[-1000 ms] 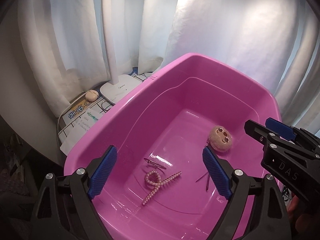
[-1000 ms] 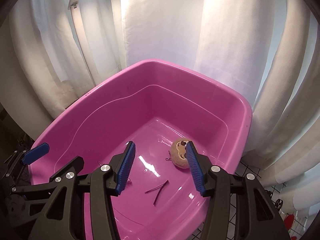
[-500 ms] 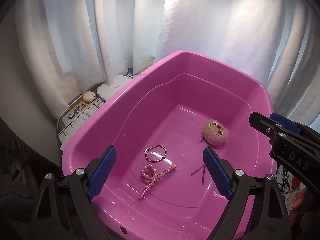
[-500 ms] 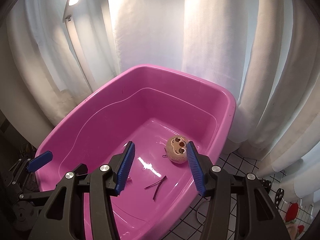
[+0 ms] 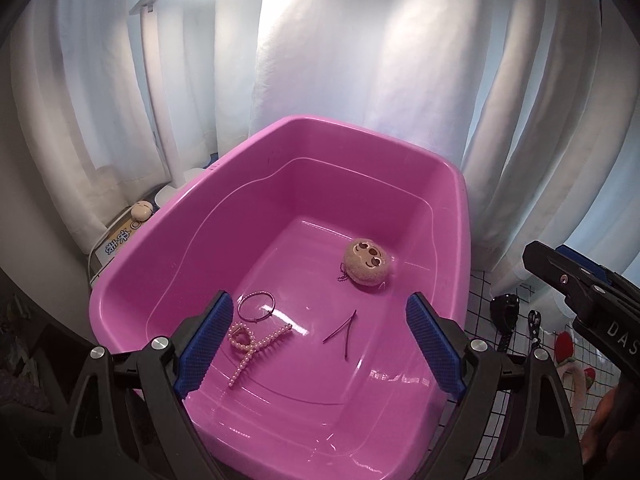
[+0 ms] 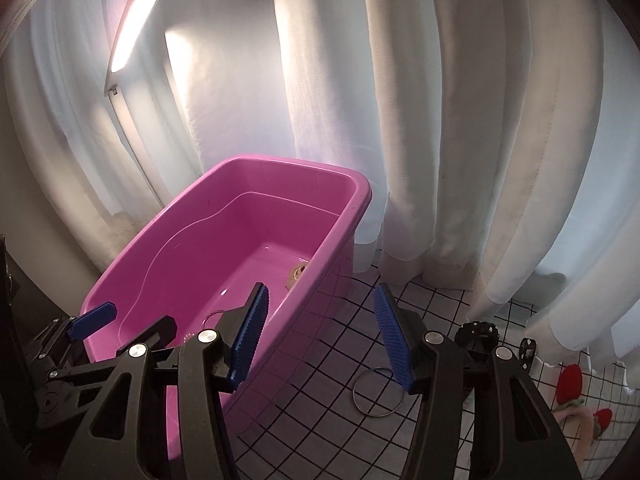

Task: Organize jewelry
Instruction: 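Withdraw both tools from the tub back over the table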

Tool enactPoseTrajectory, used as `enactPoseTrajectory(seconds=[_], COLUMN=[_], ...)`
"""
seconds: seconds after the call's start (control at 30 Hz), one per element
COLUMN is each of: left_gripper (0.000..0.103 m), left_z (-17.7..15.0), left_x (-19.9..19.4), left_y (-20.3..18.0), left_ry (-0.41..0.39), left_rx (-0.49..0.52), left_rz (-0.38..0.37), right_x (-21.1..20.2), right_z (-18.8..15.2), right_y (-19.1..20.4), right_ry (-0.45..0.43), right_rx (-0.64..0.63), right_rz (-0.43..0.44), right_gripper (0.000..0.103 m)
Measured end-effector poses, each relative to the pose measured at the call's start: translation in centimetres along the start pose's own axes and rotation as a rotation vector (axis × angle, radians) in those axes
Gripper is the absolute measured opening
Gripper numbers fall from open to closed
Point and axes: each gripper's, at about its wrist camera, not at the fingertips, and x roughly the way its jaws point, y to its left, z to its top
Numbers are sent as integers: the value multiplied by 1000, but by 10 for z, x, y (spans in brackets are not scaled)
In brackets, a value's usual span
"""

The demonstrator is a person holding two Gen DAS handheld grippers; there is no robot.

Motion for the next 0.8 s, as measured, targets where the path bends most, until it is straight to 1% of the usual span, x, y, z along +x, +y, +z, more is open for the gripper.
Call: enactPoseTrajectory(seconds=[0.1,0.17,0.37,0.4,0.47,0.53,0.63,0.8], left_gripper=[87,88,89,90,95,96,97,97], left_z=[-2,-4,-17,-19,-24,-30,-42,-66], left_x=[-8,-11,-18,-19,-19,-19,-13,10], left_y=[-19,-33,-77,-85,-98,-111,-131,-159], left_ry=[-9,-16,-15,-16,-12,-8,20,88], left_rx=[21,42,114,126,147,165,199,259], left_rz=[-39,-62,-149,-163,-191,-220,-247,-249], right_x=[-21,-35,-75,-80,-89,-94,-98,-95], right_z=[-12,-22,-62,-70,-83,-95,-114,-146], right_y=[-34,-57,-122,-133,-152,-167,-188,-221], right_ry=[-13,-20,-22,-20,-14,-6,13,63], right_rx=[53,87,196,214,250,282,330,400], right_rz=[-51,-91,-201,-218,-248,-278,-314,-352], right_gripper=[54,54,56,56,57,58,60,61])
